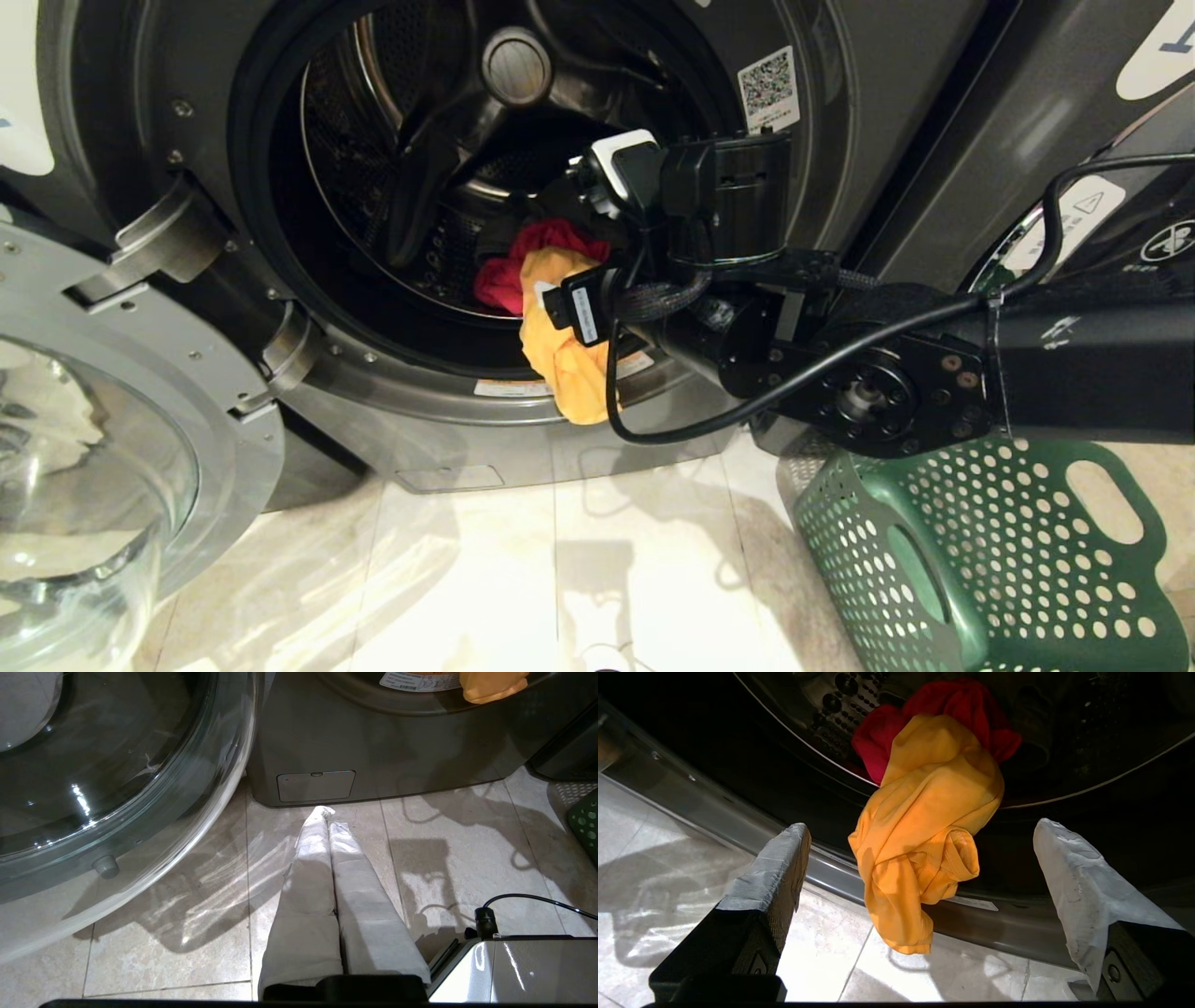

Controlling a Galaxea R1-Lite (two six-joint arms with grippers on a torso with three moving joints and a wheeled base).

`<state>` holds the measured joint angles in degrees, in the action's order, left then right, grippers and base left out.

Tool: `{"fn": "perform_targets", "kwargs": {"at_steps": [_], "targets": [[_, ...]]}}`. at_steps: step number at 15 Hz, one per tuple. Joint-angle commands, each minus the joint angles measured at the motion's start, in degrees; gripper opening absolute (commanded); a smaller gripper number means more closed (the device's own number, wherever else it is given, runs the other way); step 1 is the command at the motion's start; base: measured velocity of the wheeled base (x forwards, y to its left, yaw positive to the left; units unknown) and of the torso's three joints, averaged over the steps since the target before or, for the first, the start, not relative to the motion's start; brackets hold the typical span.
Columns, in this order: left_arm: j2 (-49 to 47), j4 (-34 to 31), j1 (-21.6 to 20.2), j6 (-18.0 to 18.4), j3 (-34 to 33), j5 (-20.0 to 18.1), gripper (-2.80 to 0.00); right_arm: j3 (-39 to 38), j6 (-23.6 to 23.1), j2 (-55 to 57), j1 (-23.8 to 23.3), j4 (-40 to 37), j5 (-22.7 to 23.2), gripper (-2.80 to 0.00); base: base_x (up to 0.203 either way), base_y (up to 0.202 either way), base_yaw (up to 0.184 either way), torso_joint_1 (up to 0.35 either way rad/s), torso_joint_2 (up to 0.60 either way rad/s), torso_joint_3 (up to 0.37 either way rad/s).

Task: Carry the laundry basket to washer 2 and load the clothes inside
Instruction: Place the clothes into the washing machine

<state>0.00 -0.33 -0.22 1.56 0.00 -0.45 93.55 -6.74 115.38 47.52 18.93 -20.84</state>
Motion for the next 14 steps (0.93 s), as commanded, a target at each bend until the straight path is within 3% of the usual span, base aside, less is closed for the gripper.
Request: {"fn": "perform_targets", "kwargs": {"at_steps": [1,5,11,14], "targets": [[-0.09,-0.02,-0.04,0.02,0.0,0.01,-2.8,-0.31,-0.86,0.28,-0.23,0.22,0.18,0.0,0.0,0.0,0.0,0.0,0.0,0.0],[-0.09,-0.02,-0.04,0.02,0.0,0.01,-2.8,-1.7,-1.87,0.37,-0.15,0.67,0.09,0.0,0.001,-0.003,0.045,0.003,0.0,0.001],[-0.09,-0.02,-0.04,-0.07,0.0,0.01,-2.8,-2.31,-1.95,0.37,-1.73,0.76,-0.34,0.0,0.001,-0.007,0.172,0.003,0.0,0.003],[-0.09,-0.02,0.02,-0.07,0.0,0.01,-2.8,-3.22,-1.92,0.4,-4.36,0.76,-6.36,0.0,0.0,-0.007,0.097,0.002,0.0,0.001]]}}
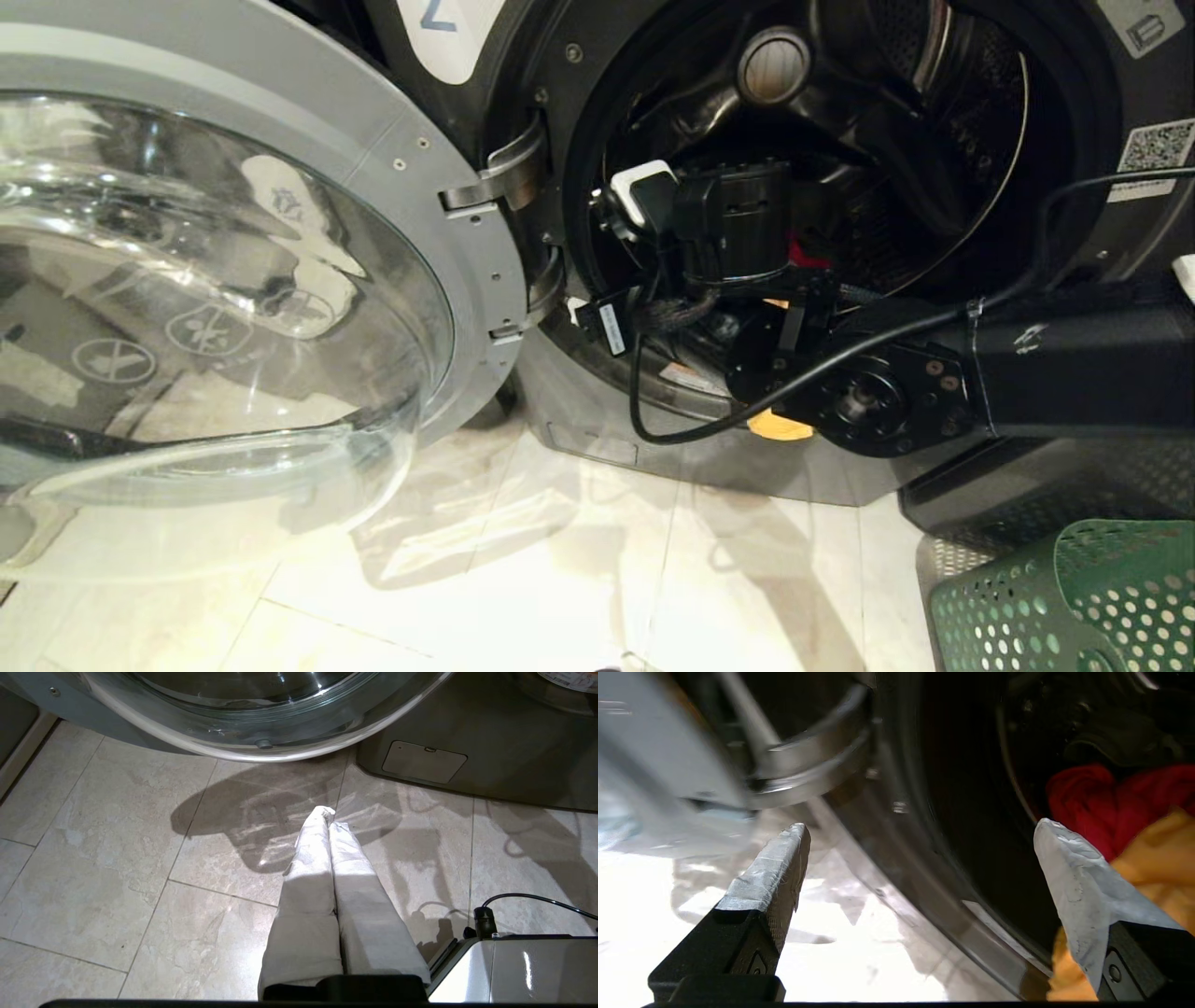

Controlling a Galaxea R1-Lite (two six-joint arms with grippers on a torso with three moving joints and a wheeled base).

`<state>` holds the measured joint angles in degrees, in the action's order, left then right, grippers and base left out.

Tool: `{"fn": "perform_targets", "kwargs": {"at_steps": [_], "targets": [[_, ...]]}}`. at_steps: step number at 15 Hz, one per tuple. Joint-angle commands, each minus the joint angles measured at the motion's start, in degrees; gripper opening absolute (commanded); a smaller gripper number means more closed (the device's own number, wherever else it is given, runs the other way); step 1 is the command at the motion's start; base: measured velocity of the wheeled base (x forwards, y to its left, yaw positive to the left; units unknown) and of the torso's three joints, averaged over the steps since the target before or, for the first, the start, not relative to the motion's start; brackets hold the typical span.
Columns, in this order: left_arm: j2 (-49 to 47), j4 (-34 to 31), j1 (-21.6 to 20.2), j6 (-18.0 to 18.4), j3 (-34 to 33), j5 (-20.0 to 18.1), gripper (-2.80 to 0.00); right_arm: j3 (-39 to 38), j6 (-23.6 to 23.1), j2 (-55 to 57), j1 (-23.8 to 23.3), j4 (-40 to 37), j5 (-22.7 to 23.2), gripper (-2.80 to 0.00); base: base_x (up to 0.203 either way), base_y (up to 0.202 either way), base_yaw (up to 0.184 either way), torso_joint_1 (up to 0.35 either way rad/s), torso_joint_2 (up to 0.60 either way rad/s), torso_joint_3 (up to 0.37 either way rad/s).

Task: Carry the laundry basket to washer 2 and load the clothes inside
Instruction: Place the clothes into the washing machine

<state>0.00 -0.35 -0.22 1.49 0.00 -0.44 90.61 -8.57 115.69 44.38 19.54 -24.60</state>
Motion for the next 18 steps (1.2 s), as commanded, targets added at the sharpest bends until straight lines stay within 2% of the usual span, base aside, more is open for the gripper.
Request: {"fn": "perform_targets", "kwargs": {"at_steps": [1,4,8,10,12,14,18], "targets": [[-0.09,0.0,0.04,0.09,0.0,0.0,-2.8,-0.46,-0.32,0.14,-2.74,0.09,-5.49,0.0,0.0,0.0,0.0,0.0,0.0,0.0],[-0.09,0.0,0.04,0.01,0.0,0.0,-2.8,-0.76,-3.74,0.01,-8.15,-0.01,-10.56,0.0,0.0,0.0,0.0,0.0,0.0,0.0],[-0.09,0.0,0.04,0.01,0.0,0.0,-2.8,-2.19,-5.65,1.06,-15.11,-0.95,-12.87,0.0,0.0,0.0,0.0,0.0,0.0,0.0],[-0.09,0.0,-0.04,0.01,0.0,0.0,-2.8,-3.66,-6.25,1.59,-17.22,-1.05,-14.84,0.0,0.0,0.0,0.0,0.0,0.0,0.0],[-0.09,0.0,-0.04,0.01,0.0,0.0,-2.8,-5.88,-6.23,1.14,-19.11,-1.53,-14.68,0.0,0.0,0.0,0.0,0.0,0.0,0.0],[-0.09,0.0,0.04,0.01,0.0,0.0,-2.8,-5.84,-5.17,0.93,-20.89,-3.48,-13.57,0.0,0.0,0.0,0.0,0.0,0.0,0.0],[-0.09,0.0,0.02,0.01,0.0,0.0,-2.8,-5.1,2.29,-1.7,-20.27,-15.35,-12.07,0.0,0.0,0.0,0.0,0.0,0.0,0.0]]}}
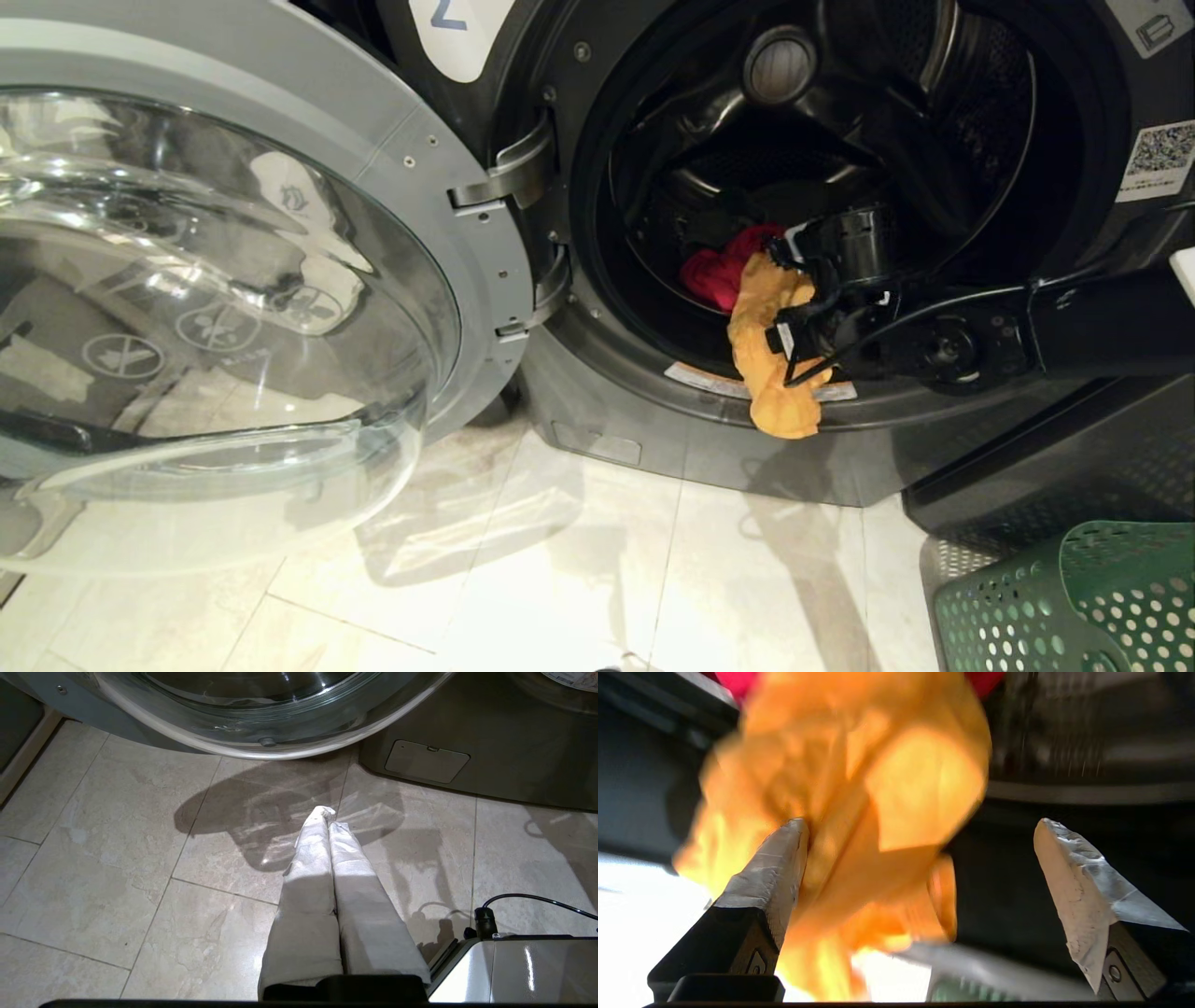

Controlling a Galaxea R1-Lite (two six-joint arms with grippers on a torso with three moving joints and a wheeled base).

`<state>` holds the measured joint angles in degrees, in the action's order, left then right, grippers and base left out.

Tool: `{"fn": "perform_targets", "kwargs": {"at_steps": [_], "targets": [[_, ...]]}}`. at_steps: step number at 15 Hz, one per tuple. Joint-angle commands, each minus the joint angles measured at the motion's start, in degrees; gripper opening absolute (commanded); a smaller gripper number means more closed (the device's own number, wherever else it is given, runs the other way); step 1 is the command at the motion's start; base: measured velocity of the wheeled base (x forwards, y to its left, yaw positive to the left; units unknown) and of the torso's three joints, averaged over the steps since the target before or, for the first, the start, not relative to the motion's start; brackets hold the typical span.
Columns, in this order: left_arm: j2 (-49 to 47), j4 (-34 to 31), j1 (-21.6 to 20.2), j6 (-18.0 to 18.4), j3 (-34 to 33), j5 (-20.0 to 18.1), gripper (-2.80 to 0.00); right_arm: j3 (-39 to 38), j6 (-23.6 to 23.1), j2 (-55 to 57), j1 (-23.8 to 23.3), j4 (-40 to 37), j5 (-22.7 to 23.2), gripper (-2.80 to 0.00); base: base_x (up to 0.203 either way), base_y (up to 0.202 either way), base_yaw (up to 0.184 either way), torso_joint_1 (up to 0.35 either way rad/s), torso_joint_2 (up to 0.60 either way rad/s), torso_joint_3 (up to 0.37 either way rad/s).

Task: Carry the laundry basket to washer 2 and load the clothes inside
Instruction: Place the clothes into the washing machine

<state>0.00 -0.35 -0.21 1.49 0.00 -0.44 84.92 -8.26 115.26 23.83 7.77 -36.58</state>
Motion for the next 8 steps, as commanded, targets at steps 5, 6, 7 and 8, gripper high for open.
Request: {"fn": "perform_targets", "kwargs": {"at_steps": [5,6,7,8], "targets": [[-0.09,0.0,0.03,0.01,0.0,0.0,-2.8,7.01,12.83,-1.47,0.41,-21.22,3.65,0.0,0.0,0.0,0.0,0.0,0.0,0.0],[-0.09,0.0,0.03,0.01,0.0,0.0,-2.8,6.93,13.33,-1.37,0.86,-21.32,3.71,0.0,0.0,0.0,0.0,0.0,0.0,0.0],[-0.09,0.0,0.03,0.01,0.0,0.0,-2.8,6.93,13.45,-1.35,1.13,-21.4,3.72,0.0,0.0,0.0,0.0,0.0,0.0,0.0],[-0.09,0.0,0.03,0.01,0.0,0.0,-2.8,6.9,13.59,-1.57,1.28,-21.46,4.44,0.0,0.0,0.0,0.0,0.0,0.0,0.0]]}}
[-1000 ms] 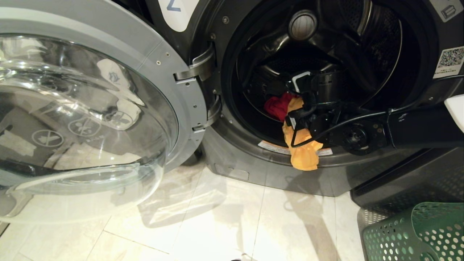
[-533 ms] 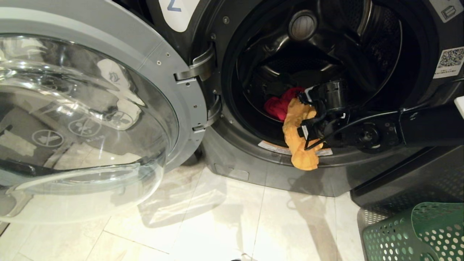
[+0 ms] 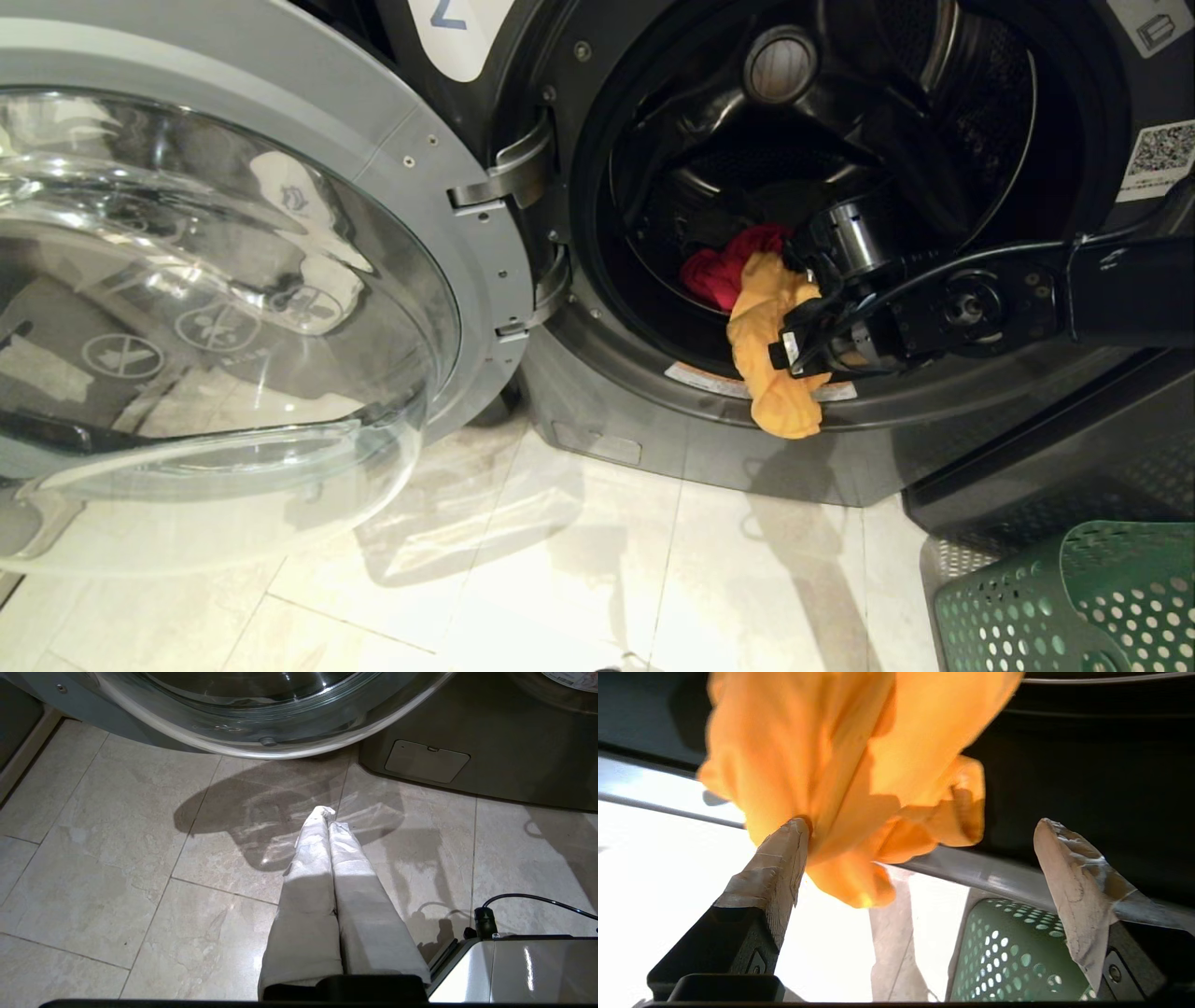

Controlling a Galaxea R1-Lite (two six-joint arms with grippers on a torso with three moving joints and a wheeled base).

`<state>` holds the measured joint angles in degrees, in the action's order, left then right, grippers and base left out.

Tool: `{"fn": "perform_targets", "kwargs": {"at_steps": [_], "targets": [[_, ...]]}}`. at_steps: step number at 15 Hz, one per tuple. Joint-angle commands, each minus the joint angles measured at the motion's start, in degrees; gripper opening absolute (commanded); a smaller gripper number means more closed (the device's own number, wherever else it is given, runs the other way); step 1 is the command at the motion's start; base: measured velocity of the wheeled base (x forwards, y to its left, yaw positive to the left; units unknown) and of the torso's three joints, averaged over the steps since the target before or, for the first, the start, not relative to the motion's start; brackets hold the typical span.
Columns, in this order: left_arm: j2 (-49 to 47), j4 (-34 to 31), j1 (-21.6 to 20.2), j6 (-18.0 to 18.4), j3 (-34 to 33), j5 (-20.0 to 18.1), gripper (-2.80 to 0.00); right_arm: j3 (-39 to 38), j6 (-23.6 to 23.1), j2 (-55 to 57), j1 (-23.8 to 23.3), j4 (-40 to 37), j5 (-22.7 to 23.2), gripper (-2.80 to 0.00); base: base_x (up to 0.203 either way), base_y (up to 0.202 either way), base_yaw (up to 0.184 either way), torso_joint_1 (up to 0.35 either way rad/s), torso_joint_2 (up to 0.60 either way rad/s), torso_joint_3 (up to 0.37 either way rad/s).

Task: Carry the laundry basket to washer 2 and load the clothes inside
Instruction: Place the clothes into the washing machine

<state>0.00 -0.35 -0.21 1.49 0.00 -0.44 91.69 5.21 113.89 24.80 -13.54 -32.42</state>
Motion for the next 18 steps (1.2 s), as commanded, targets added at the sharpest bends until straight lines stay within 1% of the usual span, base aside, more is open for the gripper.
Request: {"fn": "perform_targets", "kwargs": {"at_steps": [1,4,8,10,13,14,18], "targets": [[-0.09,0.0,-0.04,0.01,0.0,0.0,-2.8,-0.17,0.26,-0.39,0.57,-0.16,1.54,0.0,0.0,0.0,0.0,0.0,0.0,0.0],[-0.09,0.0,-0.05,0.01,0.0,0.0,-2.8,-0.02,3.94,1.43,1.09,-0.15,4.57,0.0,0.0,0.0,0.0,0.0,0.0,0.0],[-0.09,0.0,-0.06,0.01,0.0,0.0,-2.8,1.18,5.12,4.57,1.04,0.08,5.95,0.0,0.0,0.0,0.0,0.0,0.0,0.0],[-0.09,0.0,0.03,0.01,0.0,0.0,-2.8,3.52,6.27,6.04,1.04,0.1,6.12,0.0,0.0,0.0,0.0,0.0,0.0,0.0],[-0.09,0.0,-0.04,0.01,0.0,0.0,-2.8,6.38,6.48,8.22,0.95,0.1,6.05,0.0,0.0,0.0,0.0,0.0,0.0,0.0],[-0.09,0.0,-0.06,0.01,0.0,0.0,-2.8,7.3,6.48,8.8,0.88,0.1,5.99,-2.8,0.0,0.0,0.0,0.0,0.0,0.0],[-0.09,0.0,0.01,0.01,0.0,0.0,-2.8,8.15,6.57,10.04,0.2,0.19,5.88,-2.8,0.0,0.0,0.0,0.0,0.0,0.0]]}}
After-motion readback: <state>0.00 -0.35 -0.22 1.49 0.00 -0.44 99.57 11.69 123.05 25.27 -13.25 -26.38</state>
